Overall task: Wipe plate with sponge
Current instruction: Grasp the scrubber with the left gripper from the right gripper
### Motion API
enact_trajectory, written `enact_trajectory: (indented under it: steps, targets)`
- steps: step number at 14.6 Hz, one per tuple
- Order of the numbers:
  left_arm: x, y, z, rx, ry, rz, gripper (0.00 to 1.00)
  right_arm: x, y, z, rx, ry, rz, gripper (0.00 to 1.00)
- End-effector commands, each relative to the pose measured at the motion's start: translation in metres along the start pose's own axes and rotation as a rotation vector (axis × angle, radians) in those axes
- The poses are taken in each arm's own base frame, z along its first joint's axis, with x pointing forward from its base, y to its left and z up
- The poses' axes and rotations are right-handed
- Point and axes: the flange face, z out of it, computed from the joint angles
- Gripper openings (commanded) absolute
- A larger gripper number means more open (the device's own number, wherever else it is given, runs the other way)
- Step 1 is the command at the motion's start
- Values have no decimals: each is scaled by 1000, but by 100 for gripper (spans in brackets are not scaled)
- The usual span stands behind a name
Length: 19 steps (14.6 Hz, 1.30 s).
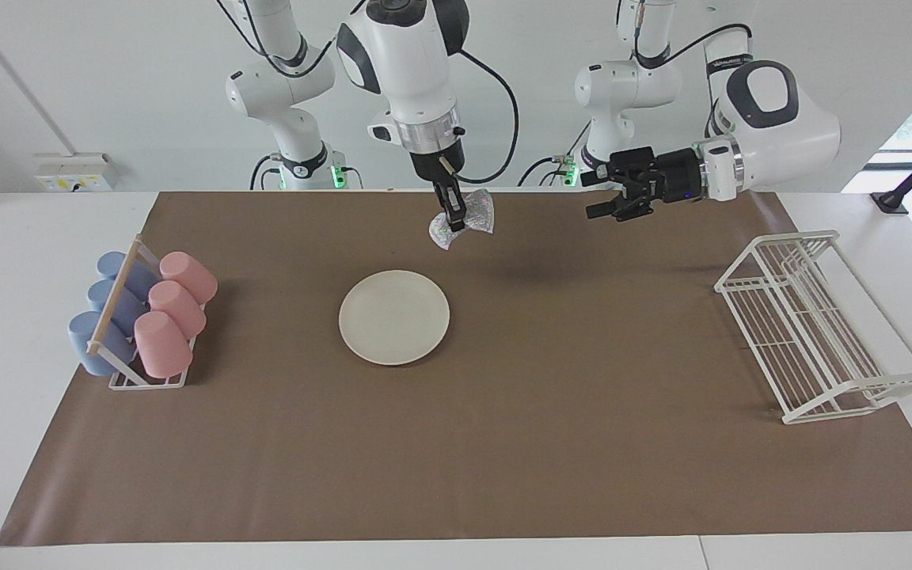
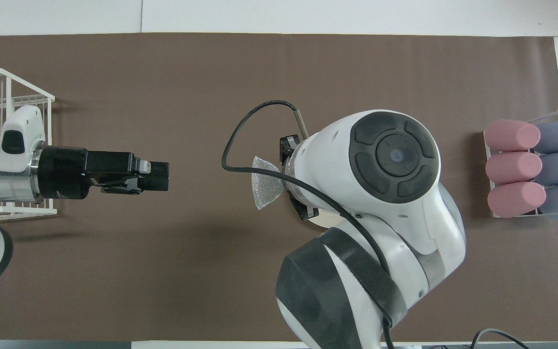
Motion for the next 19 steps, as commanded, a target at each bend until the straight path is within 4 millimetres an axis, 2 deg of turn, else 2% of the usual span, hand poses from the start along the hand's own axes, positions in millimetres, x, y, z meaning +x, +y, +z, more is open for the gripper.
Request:
enact_trajectory:
  steps: [1, 3, 6, 7, 11, 13, 15, 16, 17, 19]
  targets:
    - [-10, 5, 50, 8, 29, 51, 100, -2, -3, 9, 9, -17, 36, 0]
    - [-10, 4, 75, 13, 44, 64, 100, -8, -8, 12, 44, -31, 81, 0]
    - [-7, 2, 96, 32, 58, 94, 100, -15, -6, 14, 41, -33, 95, 0]
    - [-3, -4, 100, 41, 62, 115, 100, -17, -6, 15, 42, -34, 93, 0]
    - [5, -2, 102, 55, 61, 158, 96, -17, -6, 15, 42, -34, 93, 0]
    - [6, 0, 101, 53, 64, 166, 84, -17, -6, 14, 43, -35, 93, 0]
    - [4, 4, 108, 55, 58, 175, 63, -16, -6, 14, 43, -34, 93, 0]
    - [5, 6, 108, 54, 59, 175, 50, -16, -6, 14, 43, -34, 93, 0]
    - [4, 6, 108, 53, 56, 176, 30, -16, -6, 15, 42, -34, 93, 0]
    - [3, 8, 111, 52, 56, 163, 0, -16, -6, 14, 45, -35, 93, 0]
